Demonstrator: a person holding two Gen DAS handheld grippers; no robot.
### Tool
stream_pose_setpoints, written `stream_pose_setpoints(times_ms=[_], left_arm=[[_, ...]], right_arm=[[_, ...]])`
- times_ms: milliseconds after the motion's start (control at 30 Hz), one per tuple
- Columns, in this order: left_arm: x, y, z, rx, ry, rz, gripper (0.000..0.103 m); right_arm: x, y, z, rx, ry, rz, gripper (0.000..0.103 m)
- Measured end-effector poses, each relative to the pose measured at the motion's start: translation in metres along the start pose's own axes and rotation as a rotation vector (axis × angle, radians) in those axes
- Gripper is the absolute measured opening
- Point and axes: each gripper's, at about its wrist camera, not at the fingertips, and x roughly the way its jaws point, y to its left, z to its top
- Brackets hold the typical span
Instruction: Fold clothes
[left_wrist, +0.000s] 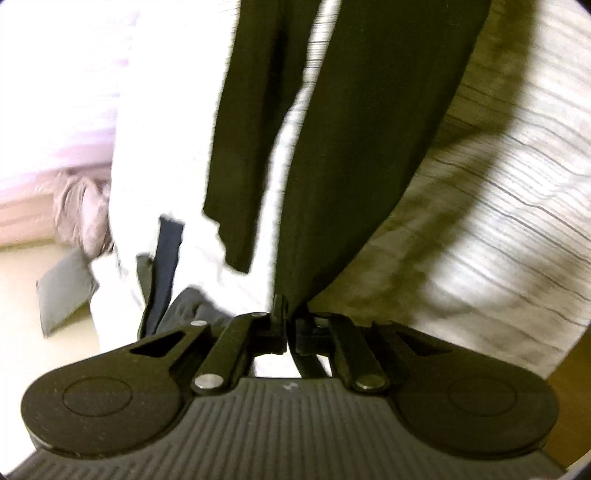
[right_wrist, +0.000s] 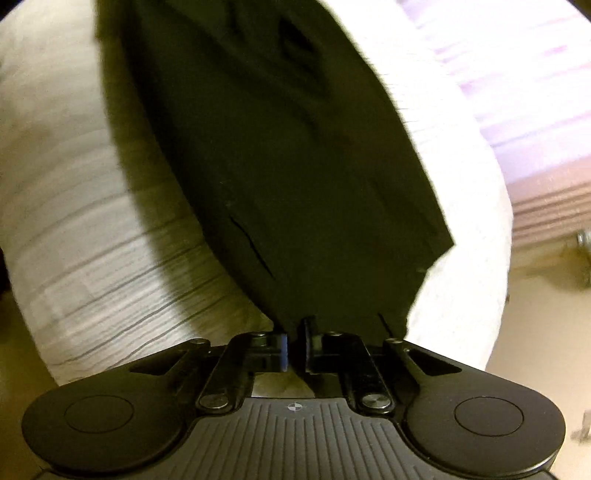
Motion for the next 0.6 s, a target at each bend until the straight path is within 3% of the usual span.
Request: stream_pose_setpoints(times_ms=[133, 333, 600], left_arm=[[-0.019, 0.014, -0.002, -0.020, 0.020, -0.032, 0.004], [-0.025, 0.058, 0.016, -0.036, 0.001, -0.073, 0.004], [0.019, 0.168, 0.050, 0.004, -0.043, -0.256, 0.004]], right_arm=[[-0.026, -0.026, 0.002, -0.012, -0.036, 0.005, 0.007], [-0.054, -0.064, 0.038, -0.040, -0.060, 0.015, 0.006], [-0.046, -0.151, 0.103, -0.105, -0.050, -0.017, 0.006]])
